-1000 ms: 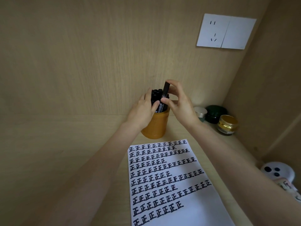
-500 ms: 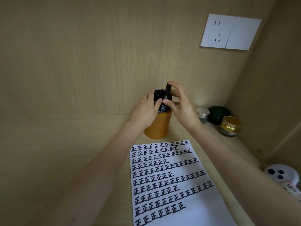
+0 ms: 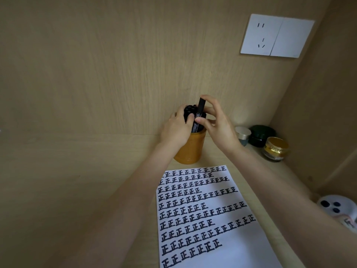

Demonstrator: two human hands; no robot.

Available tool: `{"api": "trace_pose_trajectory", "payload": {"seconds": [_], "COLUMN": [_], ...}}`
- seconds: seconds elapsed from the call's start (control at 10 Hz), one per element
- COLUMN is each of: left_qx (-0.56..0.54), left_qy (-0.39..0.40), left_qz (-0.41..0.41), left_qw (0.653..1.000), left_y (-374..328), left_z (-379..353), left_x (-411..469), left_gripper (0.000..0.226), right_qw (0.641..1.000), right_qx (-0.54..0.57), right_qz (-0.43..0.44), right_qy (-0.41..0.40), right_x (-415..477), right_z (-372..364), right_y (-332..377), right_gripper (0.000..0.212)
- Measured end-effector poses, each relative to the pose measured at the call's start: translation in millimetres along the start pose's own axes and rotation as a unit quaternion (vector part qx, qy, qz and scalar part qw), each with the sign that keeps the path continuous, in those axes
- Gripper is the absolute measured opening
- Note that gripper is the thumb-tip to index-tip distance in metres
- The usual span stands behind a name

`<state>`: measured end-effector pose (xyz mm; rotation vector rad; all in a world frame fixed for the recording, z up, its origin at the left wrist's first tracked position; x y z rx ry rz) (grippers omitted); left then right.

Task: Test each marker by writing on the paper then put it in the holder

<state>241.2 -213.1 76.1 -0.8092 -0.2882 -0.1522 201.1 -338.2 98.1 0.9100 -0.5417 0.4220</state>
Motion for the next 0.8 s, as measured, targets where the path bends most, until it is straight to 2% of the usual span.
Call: {"api": "trace_pose_trajectory", "payload": {"seconds": [0.4, 0.5, 0.6, 0.7, 0.8], "left_qx": [-0.033, -0.042, -0.067, -0.123, -0.139], "left_qy": [0.049, 0.061, 0.096, 0.121, 0.077], "left_qz": [0.020, 0.024, 0.022, 0.026, 0.033], "left_qw": [0.998, 0.997, 0.993, 0.985, 0.987], "left_y": [2.6, 2.3, 2.8, 7.6, 9.6], "left_z": [-2.8, -4.4, -4.5, -2.3, 17.1], "left_x": [0.6, 2.9, 1.3, -0.1, -6.9], "left_gripper": [0.050, 0.051, 0.054, 0.058, 0.057], "right_qw": [0.999, 0.999, 0.996, 0.990, 0.992], "right_qx": [0.025, 0.040, 0.079, 0.129, 0.093], "right_qz": [-0.022, -0.030, -0.043, -0.059, -0.052], "right_qy": [-0.013, -0.001, 0.016, -0.004, -0.066], "right_x": [-2.0, -2.3, -4.9, -9.8, -17.4], "right_z": [-1.8, -1.9, -2.4, 1.6, 15.6], "right_y": [-1.3, -2.5, -5.4, -3.1, 0.3], "right_gripper": [0.054, 0.057, 0.068, 0.085, 0.077]}}
Point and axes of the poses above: each hand's wrist, its own x-axis towards the middle knuckle, its own z-axis out of the back of the hand, y = z × x, the point moved 6 cm from there along x, towards the middle knuckle, and after that the axes turned 4 degrees about z, right-handed, at the moved point
